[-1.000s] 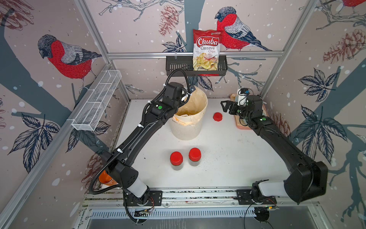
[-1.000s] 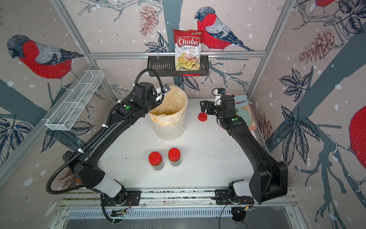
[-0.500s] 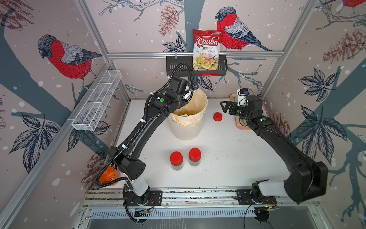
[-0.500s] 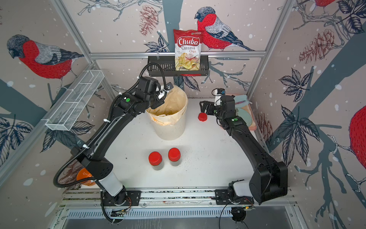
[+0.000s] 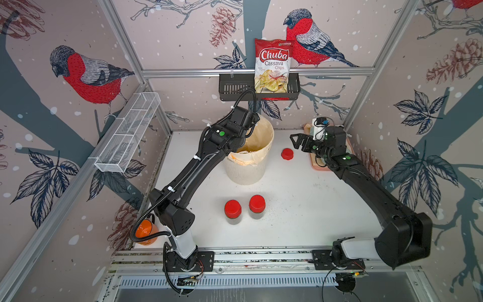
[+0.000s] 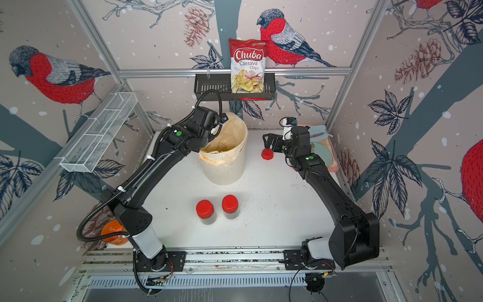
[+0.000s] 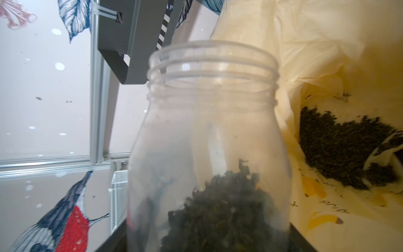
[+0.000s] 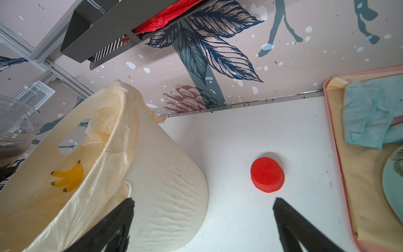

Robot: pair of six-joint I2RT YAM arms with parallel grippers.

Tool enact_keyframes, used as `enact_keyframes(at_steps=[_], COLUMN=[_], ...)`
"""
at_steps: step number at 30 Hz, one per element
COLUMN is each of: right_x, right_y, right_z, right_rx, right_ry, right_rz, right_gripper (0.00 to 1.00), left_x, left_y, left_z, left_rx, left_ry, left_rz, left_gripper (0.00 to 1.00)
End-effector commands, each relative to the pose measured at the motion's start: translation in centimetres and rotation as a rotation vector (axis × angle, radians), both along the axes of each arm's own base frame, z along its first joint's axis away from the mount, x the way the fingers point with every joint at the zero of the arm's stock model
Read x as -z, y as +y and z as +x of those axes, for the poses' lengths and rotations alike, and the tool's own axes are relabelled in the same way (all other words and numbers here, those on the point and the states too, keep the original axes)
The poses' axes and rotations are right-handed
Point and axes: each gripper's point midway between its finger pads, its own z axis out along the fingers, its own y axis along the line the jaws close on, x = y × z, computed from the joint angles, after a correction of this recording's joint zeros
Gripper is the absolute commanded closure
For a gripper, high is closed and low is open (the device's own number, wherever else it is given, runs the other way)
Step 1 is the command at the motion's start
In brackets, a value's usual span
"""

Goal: Empty moldy tea leaves from jars
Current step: Pour the moldy tea leaves from the jar into the trash bin.

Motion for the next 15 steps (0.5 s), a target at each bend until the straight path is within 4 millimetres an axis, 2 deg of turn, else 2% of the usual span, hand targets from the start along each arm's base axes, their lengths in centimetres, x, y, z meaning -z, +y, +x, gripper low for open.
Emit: enact_keyframes(at_steps=[1, 15], right_x=[-1.0, -0.7], right_y=[0.3, 0.4], right_z=[0.3, 0.3], right_rx=[-0.013, -0.022], right_ry=[-0.037, -0.029], right_rz=[0.027, 0.034], right_gripper=[0.01, 0.01], left_x=[-2.3, -0.4], left_y=[0.6, -1.4], left_z=[0.0, -1.3], left_rx=[-0.046, 0.039], left_ry=[-0.104, 0.037], left_rz=[0.053, -0.043], left_gripper=[0.69, 0.56])
